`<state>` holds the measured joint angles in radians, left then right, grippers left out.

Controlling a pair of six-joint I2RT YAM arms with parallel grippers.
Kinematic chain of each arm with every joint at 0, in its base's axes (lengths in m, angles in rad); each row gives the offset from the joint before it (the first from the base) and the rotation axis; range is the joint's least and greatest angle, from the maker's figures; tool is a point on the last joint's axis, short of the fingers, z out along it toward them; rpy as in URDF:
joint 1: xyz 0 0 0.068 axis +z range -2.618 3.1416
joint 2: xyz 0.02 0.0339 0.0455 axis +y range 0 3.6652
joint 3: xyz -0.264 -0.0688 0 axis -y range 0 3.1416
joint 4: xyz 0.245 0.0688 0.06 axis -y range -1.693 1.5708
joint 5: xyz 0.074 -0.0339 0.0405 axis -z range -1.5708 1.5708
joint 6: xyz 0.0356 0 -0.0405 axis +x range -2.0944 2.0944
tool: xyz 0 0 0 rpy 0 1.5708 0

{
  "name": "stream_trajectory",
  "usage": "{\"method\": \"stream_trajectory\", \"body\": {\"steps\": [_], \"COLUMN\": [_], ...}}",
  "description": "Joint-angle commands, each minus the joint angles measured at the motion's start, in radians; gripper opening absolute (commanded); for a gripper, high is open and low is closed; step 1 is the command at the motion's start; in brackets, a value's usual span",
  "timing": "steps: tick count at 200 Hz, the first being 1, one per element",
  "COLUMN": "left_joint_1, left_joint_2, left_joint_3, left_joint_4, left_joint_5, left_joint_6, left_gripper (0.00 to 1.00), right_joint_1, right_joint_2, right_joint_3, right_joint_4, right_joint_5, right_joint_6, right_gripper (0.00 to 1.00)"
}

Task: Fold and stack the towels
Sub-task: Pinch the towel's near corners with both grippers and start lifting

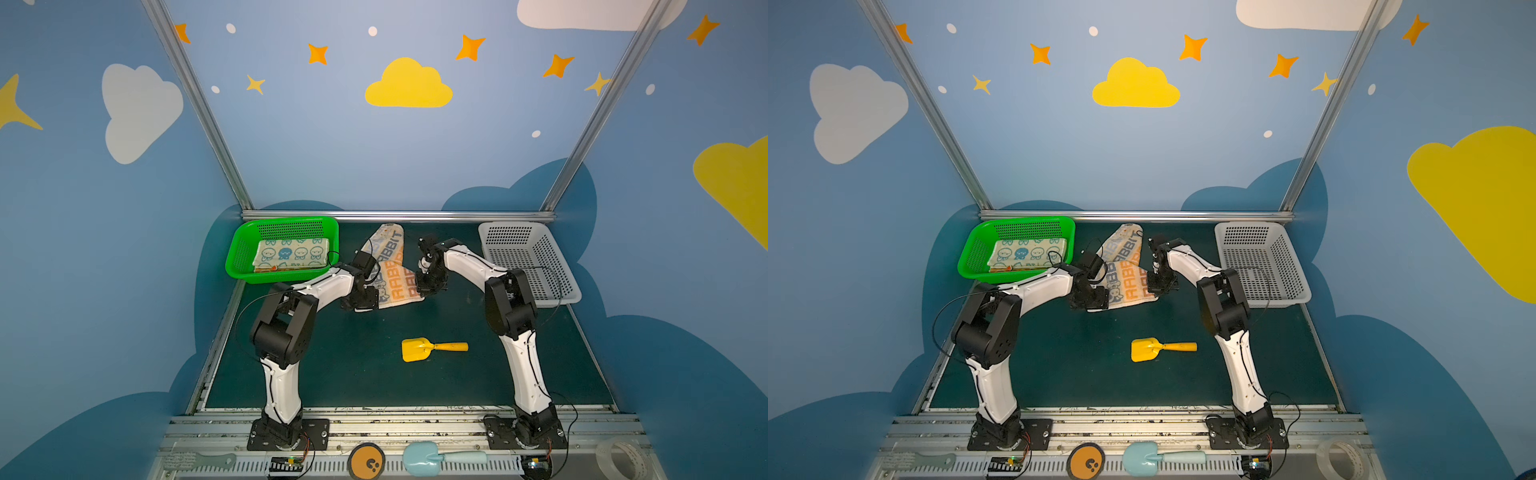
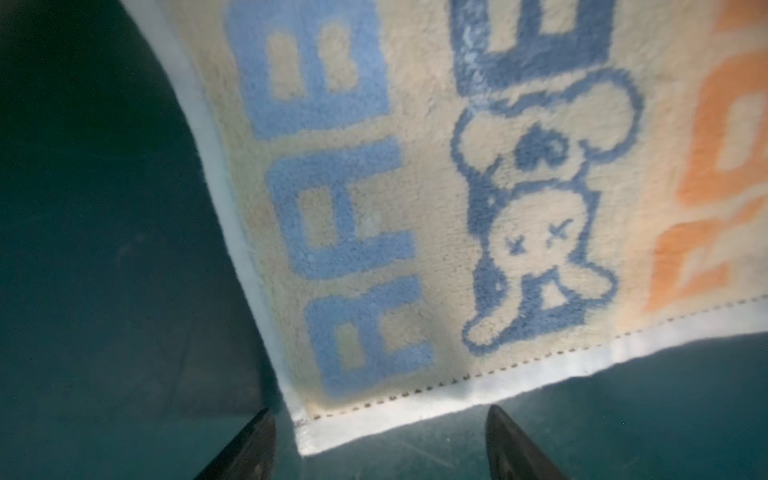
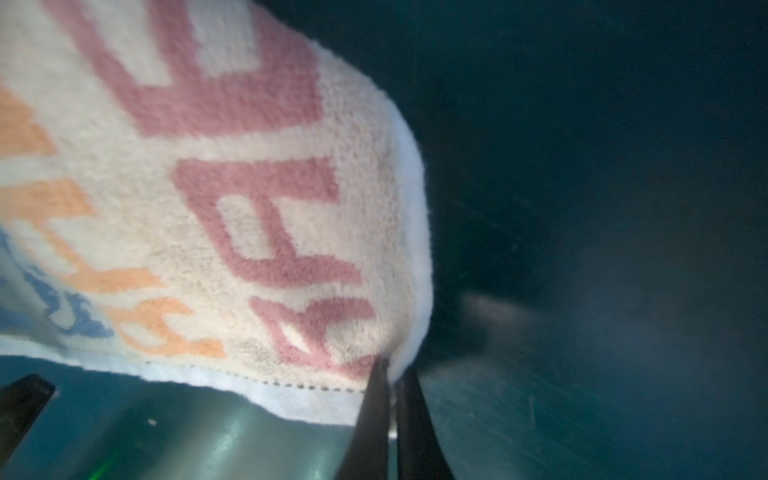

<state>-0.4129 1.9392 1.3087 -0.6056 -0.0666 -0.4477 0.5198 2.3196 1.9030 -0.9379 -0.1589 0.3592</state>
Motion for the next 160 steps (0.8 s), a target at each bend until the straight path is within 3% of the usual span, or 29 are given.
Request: {"method": "stream_trajectory", "body": {"steps": [1,38,70,160], "left_joint_1": [0.008,0.007,0.005,-0.037], "left_joint_2": [0.02,0.029,0.063,0.12], "left_joint_3": [0.006,-0.011,-0.005,-0.001], "left_joint_4": [-0.042,-0.043,-0.049,-0.109], "left_joint_5": [-0.023,-0.006,0.015,-0.048], "left_joint_6": [0.024,0.029,0.038,0.069], "left_gripper": [0.69,0.64,0.47,0.14], "right_joint_1": [0.007,0.005,0.004,-0.002], "right_joint_2": [-0.023,-0.023,-0.026,-0.048], "right_joint_3": [-0.032,-0.031,-0.034,-0.047], "right_joint_4": [-0.045,-0.046,-0.045,-0.036], "right_joint_5": [-0.002,-0.001,-0.001,-0.007], "right_joint_6": [0.001,0.001,0.001,0.004], "right_gripper": [0.0,0.0,0.0,0.0]}}
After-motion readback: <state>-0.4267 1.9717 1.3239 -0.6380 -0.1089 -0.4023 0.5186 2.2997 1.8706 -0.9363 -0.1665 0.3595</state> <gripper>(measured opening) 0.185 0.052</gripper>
